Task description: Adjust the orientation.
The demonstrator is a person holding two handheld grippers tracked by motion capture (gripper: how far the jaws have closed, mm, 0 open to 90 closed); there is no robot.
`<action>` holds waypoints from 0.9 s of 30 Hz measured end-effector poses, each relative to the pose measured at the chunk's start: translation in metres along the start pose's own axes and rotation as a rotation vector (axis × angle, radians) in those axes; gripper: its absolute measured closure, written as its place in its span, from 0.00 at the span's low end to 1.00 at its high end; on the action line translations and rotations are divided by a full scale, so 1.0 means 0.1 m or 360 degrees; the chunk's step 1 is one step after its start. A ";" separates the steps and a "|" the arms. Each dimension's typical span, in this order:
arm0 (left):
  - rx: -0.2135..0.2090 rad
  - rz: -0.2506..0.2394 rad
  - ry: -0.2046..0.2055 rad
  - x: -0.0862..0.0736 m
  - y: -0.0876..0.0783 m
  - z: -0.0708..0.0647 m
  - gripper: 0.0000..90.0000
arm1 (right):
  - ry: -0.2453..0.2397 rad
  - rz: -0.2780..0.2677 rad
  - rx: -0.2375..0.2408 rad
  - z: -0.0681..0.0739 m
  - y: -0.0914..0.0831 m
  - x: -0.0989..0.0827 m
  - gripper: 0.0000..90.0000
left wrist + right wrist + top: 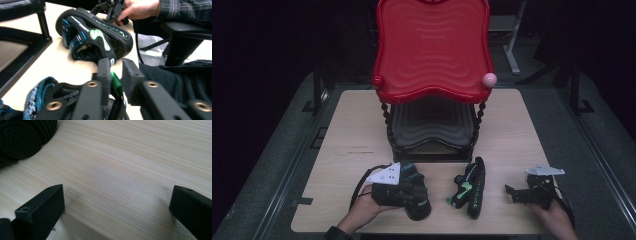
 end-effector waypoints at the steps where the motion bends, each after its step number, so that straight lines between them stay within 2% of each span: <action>1: -0.0010 0.0000 -0.0021 0.00 -0.02 0.01 0.93 | 0.0000 0.0000 0.0000 0.00 0.00 0.00 0.00; 7: -0.0025 0.0008 -0.0020 -0.05 -0.12 -0.04 0.96 | 0.0000 -0.0001 0.0001 0.00 0.00 0.00 0.00; 13: -0.0006 0.0004 -0.0031 -0.14 -0.30 -0.08 0.96 | -0.0001 -0.0001 0.0001 0.00 0.00 0.00 0.00; 18: -0.0011 0.0012 -0.0039 -0.21 -0.34 -0.13 0.95 | -0.0001 0.0000 0.0001 0.00 0.00 0.00 0.00; 20: -0.0006 0.0001 -0.0048 -0.23 -0.36 -0.14 0.91 | -0.0002 0.0000 0.0000 0.00 0.00 0.00 0.00; 22: -0.0013 -0.0010 -0.0060 -0.23 -0.38 -0.15 0.82 | -0.0001 -0.0001 0.0001 0.00 0.00 0.00 0.00; 27: 0.0028 -0.0042 -0.0083 -0.18 -0.47 -0.09 0.71 | -0.0002 -0.0001 0.0001 0.00 0.00 0.00 0.00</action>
Point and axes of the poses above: each handheld gripper's, and its own axes: y roughly forward along the jaws, x roughly out of its top, z roughly to its left, the point moved 7 cm from there along y, roughly forward along the jaws, and after that the axes turned 13 degrees about z, right-handed, at the moved point
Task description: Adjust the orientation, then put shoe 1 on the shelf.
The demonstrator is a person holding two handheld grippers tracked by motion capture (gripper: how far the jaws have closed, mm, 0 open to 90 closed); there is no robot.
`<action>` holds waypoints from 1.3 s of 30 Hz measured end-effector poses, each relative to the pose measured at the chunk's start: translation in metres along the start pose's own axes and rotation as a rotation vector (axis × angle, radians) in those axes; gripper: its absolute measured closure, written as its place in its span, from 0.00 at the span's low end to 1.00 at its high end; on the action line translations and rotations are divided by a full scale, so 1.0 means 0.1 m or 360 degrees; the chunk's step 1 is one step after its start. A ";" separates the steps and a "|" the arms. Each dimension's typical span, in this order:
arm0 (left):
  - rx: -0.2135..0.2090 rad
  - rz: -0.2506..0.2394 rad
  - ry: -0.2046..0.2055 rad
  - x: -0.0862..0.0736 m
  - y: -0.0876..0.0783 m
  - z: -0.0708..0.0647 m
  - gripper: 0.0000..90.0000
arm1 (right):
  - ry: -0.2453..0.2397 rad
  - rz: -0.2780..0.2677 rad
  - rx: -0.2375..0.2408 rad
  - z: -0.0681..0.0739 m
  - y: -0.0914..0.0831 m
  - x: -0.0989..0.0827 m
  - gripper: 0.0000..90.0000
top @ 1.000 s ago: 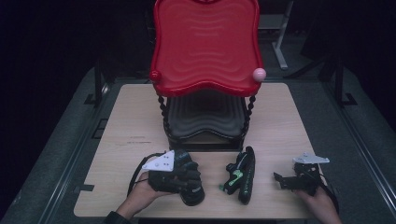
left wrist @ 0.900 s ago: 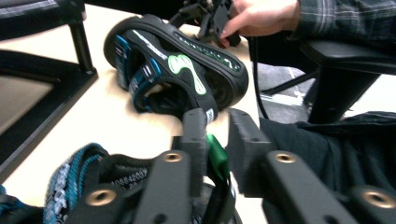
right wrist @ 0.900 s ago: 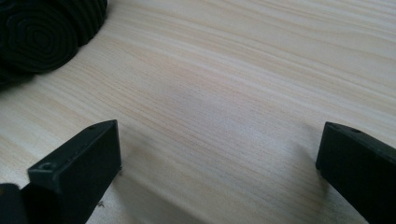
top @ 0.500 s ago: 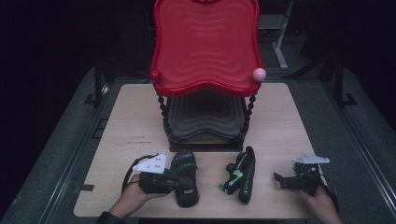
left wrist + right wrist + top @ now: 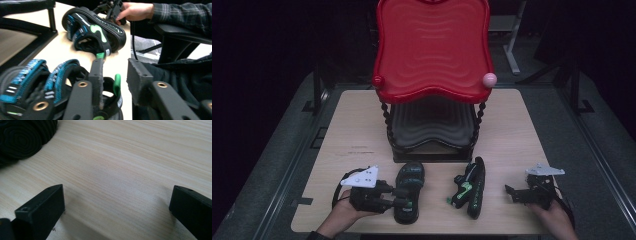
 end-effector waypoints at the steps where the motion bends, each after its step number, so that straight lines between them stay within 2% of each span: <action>1: 0.0008 -0.0004 -0.0002 0.01 -0.01 0.01 0.69 | 0.0001 0.0000 0.0000 0.00 0.00 0.00 0.00; 8: 0.0113 0.0022 -0.0018 0.05 -0.08 0.17 0.58 | -0.0001 0.0000 -0.0001 0.00 0.00 0.00 0.00; 12: 0.0137 0.0030 -0.0033 0.06 -0.06 0.30 0.56 | 0.0000 0.0000 0.0000 0.00 0.00 0.00 0.00; 16: 0.0152 0.0065 -0.0079 0.02 -0.01 0.42 0.53 | -0.0001 0.0000 0.0000 0.00 0.00 0.00 0.00; 18: 0.0134 0.0088 -0.0076 0.00 0.02 0.46 0.49 | -0.0001 0.0000 0.0000 0.00 0.00 0.00 0.00; 22: 0.0145 0.0122 -0.0074 -0.02 0.09 0.54 0.49 | -0.0001 0.0000 0.0001 0.00 0.00 0.00 0.00; 31: 0.0120 0.0194 -0.0083 -0.09 0.25 0.61 0.51 | -0.0003 0.0001 0.0001 0.00 0.00 0.00 0.00; 39: 0.0087 0.0183 -0.0092 -0.12 0.33 0.61 0.63 | -0.0002 0.0000 0.0003 0.01 0.00 -0.01 0.00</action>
Point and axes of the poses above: each handheld gripper's, and its own axes: y roughly forward along the jaws, x roughly out of its top, z roughly to its left, the point moved 7 cm from there along y, roughly forward along the jaws, and after that the axes turned 13 degrees about z, right-handed, at the moved point
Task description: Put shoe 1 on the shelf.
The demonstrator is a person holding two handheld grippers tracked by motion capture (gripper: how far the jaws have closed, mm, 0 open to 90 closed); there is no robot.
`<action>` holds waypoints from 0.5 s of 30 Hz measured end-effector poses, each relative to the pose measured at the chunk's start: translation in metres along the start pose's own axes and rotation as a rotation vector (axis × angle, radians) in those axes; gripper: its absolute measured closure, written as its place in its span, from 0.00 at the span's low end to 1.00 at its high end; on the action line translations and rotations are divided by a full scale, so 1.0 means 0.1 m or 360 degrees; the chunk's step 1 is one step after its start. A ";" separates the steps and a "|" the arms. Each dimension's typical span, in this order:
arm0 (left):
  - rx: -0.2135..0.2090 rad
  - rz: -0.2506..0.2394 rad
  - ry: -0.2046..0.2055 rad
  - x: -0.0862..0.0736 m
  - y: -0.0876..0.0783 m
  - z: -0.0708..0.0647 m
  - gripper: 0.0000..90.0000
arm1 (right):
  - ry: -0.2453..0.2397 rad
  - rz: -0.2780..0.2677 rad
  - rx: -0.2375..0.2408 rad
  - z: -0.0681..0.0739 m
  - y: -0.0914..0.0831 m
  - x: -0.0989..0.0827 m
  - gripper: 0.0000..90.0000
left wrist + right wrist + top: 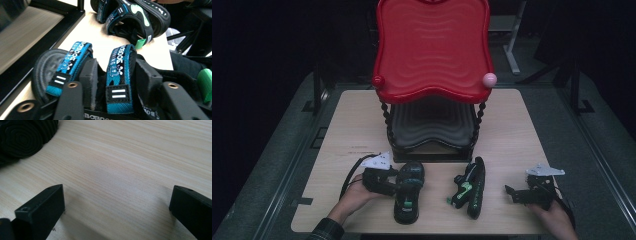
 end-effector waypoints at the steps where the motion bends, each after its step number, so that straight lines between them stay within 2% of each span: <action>1: -0.0004 -0.0009 -0.0002 0.00 0.00 0.00 0.64 | 0.0000 0.0000 0.0000 0.00 0.00 0.00 0.00; 5: -0.0041 -0.0017 -0.0005 0.01 0.03 -0.02 0.73 | -0.0001 0.0000 0.0000 0.00 0.00 0.00 0.00; 10: -0.0034 -0.0038 -0.0006 0.01 0.00 -0.01 0.75 | 0.0000 0.0000 0.0000 0.00 0.00 0.00 0.00; 15: -0.0004 -0.0051 -0.0037 0.03 -0.02 -0.01 0.75 | 0.0000 0.0000 0.0000 0.00 0.00 0.00 0.00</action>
Point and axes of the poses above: each handheld gripper's, and its own axes: y roughly forward along the jaws, x roughly out of its top, z roughly to its left, the point moved 7 cm from there along y, roughly forward along the jaws, and after that the axes turned 13 degrees about z, right-handed, at the moved point
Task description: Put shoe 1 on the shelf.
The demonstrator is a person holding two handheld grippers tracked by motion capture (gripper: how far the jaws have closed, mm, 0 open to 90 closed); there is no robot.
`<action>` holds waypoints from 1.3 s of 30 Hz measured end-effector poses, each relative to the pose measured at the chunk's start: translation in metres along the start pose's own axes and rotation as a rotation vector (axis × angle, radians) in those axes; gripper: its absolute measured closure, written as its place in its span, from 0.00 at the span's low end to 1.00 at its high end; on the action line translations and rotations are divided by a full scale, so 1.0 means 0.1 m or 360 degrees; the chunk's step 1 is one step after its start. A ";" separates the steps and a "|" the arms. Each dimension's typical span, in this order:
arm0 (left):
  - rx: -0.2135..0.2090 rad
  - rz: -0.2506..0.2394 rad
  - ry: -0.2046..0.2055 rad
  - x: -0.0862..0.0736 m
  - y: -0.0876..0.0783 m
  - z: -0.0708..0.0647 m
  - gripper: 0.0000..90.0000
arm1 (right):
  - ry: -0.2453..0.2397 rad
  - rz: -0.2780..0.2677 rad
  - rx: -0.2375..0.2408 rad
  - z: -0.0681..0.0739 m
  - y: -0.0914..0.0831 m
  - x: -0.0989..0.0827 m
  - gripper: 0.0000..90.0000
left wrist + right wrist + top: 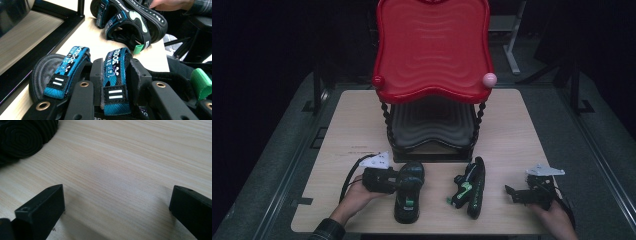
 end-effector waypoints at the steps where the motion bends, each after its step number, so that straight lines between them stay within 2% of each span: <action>1: -0.0001 0.0001 -0.0002 0.00 0.00 -0.01 0.75 | 0.0000 0.0000 0.0000 0.00 0.00 0.00 0.00; 5: 0.0001 -0.0010 0.0003 0.02 -0.01 -0.02 0.76 | 0.0000 0.0000 0.0000 0.00 0.00 0.00 0.00; 9: -0.0028 -0.0048 -0.0012 0.08 -0.05 -0.07 0.76 | 0.0000 0.0000 0.0000 0.00 0.00 0.00 0.00; 14: -0.0041 -0.0044 -0.0003 0.12 -0.07 -0.12 0.76 | 0.0000 0.0000 0.0000 0.00 0.00 0.00 0.00; 17: -0.0058 -0.0068 -0.0002 0.16 -0.09 -0.14 0.76 | 0.0000 0.0000 0.0000 0.00 0.00 0.00 0.00; 29: -0.0077 -0.0134 0.0055 0.37 -0.25 -0.30 0.76 | 0.0000 0.0000 0.0000 0.00 0.00 0.00 0.00; 39: -0.0069 -0.0166 0.0114 0.60 -0.37 -0.42 0.76 | -0.0001 0.0000 0.0000 0.00 0.00 0.00 0.00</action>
Point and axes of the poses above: each handheld gripper's, and its own axes: y roughly forward along the jaws, x roughly out of its top, z roughly to its left, the point moved 7 cm from there along y, roughly forward along the jaws, and after that the axes turned 13 degrees about z, right-handed, at the moved point
